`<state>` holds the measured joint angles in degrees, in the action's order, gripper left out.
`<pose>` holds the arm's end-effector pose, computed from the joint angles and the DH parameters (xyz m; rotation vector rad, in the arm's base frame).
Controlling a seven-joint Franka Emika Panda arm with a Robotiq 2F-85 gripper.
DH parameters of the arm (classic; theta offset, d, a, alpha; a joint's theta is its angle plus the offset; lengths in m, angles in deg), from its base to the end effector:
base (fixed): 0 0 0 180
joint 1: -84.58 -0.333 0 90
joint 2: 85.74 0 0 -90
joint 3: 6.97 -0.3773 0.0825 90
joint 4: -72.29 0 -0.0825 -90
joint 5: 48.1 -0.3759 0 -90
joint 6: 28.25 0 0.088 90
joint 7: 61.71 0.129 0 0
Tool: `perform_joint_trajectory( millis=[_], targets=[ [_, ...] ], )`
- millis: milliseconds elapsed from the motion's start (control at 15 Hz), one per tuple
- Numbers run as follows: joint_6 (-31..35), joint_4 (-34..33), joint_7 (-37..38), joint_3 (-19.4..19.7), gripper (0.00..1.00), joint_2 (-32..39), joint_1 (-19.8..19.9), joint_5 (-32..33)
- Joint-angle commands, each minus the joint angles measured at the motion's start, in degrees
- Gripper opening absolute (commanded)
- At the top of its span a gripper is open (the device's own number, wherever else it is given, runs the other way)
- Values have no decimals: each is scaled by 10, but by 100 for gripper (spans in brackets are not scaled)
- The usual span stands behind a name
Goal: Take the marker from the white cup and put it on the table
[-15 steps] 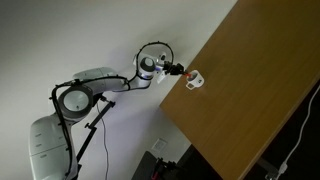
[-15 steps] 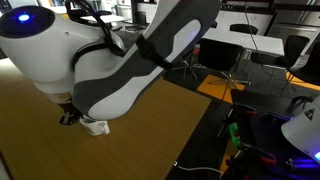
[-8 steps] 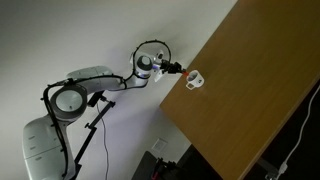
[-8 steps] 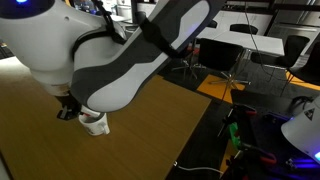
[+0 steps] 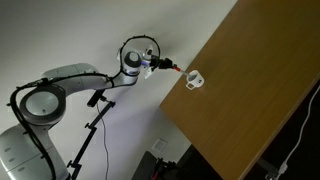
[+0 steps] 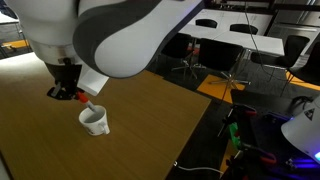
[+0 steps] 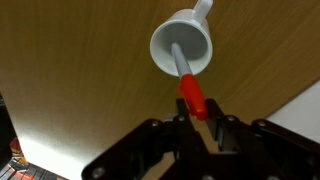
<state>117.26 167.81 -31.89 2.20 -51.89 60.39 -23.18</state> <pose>0.7114 0.2110 0.3307 2.8362 0.1538 0.5738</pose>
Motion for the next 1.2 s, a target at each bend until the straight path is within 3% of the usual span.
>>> perform_joint_trajectory(
  millis=[0,333,667,867,1000,1133],
  targets=[
    [11,93,24,2,6,-94,-3,15],
    [17,192,38,-9,6,-201,22,30],
    [70,295,-20,-37,6,-282,84,36],
    [159,356,-113,-54,6,-308,128,27],
    [231,396,-217,-52,6,-314,137,-24],
    [287,433,-302,-90,6,-311,166,-76]
  ],
)
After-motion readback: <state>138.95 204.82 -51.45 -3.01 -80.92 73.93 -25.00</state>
